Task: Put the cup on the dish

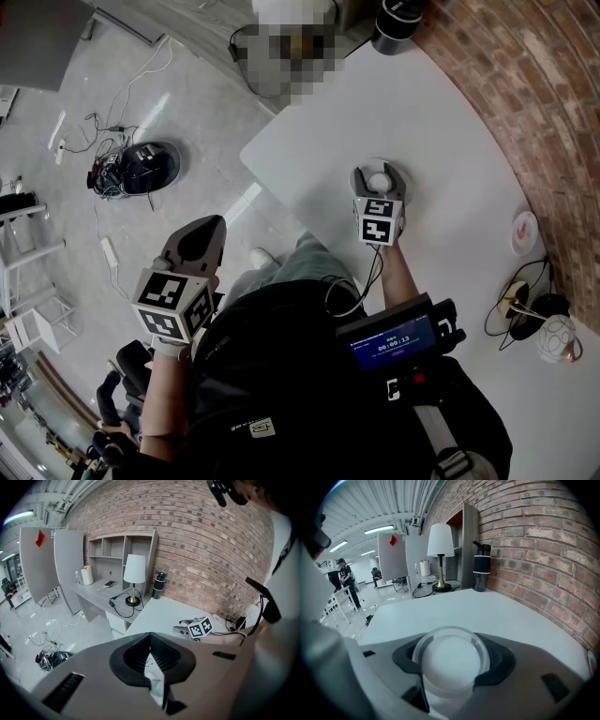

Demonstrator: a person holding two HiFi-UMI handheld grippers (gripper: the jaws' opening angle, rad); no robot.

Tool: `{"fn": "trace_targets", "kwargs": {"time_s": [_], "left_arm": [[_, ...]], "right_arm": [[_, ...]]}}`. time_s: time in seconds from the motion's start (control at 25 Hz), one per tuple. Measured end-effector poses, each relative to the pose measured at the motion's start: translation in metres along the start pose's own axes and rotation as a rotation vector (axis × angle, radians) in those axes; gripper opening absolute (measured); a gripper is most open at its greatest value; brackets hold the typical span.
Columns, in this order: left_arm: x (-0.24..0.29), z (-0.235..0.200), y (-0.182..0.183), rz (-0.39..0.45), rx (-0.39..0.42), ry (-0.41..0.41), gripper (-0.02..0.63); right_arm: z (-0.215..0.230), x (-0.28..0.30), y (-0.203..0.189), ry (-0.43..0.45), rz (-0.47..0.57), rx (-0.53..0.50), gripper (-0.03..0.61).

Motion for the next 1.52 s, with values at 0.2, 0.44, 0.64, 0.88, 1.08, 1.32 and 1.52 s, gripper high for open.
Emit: {"fn": "trace_targets", "kwargs": {"time_s": [0.2,0.44,0.64,0.88,1.08,1.32,1.52], "left_arm": [[-0.001,0.001,-0.001,0.004,0.006,-0.001,0.006],[-0.004,0.004,-0.002,0.006,0.008,-0.001,0.006],[-0.006,0.005,-0.003,0.006,0.012,-0.004,0.006],[-0.007,0.007,-0.003,0.007,0.022,-0.015,0.006],[-0.007,0.010,-0.001,0.015,0.031,-0.027,0.006],[-0.008,0.013,-0.002,0.017,0.044,-0.044,0.006],[-0.008,0.017,-0.005,0.017,0.050,-0.059,0.006]], "right_arm": [[0.001,-0.002,-0.001,0.000,-0.001,0.006,0.265],[0.002,-0.003,-0.001,0.005,0.014,0.007,0.265],[0.004,-0.005,0.000,0.009,0.035,0.005,0.265],[0.002,-0.012,0.009,0.018,0.054,0.022,0.266],[0.006,-0.017,0.011,0.013,0.071,0.012,0.267],[0.006,-0.025,0.011,0.022,0.090,0.033,0.267],[0.006,-0.034,0.012,0.027,0.102,0.032,0.267]]}}
Point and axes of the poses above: the fingertips, and each gripper's own axes: x forward along the fingers, z to its right, y out of its top, the point moved 9 cm from there along -x, backward along the fingers, and after that the axes turned 14 degrees about z, right-handed, at the moved point
